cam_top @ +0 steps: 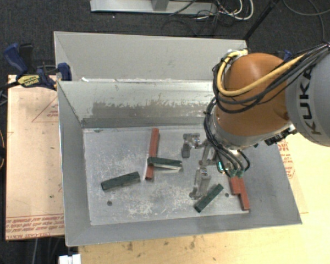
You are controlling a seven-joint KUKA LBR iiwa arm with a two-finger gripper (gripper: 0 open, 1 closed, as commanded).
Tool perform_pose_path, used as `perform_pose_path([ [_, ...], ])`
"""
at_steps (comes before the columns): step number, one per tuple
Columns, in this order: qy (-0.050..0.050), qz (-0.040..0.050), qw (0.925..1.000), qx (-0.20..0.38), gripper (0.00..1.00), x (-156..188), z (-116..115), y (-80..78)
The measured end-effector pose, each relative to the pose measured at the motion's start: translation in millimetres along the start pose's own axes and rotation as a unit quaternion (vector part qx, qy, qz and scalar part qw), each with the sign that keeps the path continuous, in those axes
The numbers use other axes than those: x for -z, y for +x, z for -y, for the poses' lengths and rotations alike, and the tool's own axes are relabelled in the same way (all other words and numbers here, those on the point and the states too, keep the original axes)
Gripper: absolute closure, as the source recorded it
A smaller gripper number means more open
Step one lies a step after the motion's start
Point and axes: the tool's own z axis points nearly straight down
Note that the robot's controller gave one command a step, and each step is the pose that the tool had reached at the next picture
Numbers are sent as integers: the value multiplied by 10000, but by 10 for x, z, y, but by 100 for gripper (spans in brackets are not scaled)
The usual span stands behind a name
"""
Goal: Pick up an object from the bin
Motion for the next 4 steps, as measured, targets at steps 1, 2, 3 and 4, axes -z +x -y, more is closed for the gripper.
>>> perform_pose_path([
  [1,-3,37,10000,-11,0,34,3,-14],
  [2,-4,65,9994,336,0,-396,162,-36],
  [3,-7,68,9989,467,0,-614,269,-54],
  [4,-1,13,9988,480,0,-728,447,-156],
])
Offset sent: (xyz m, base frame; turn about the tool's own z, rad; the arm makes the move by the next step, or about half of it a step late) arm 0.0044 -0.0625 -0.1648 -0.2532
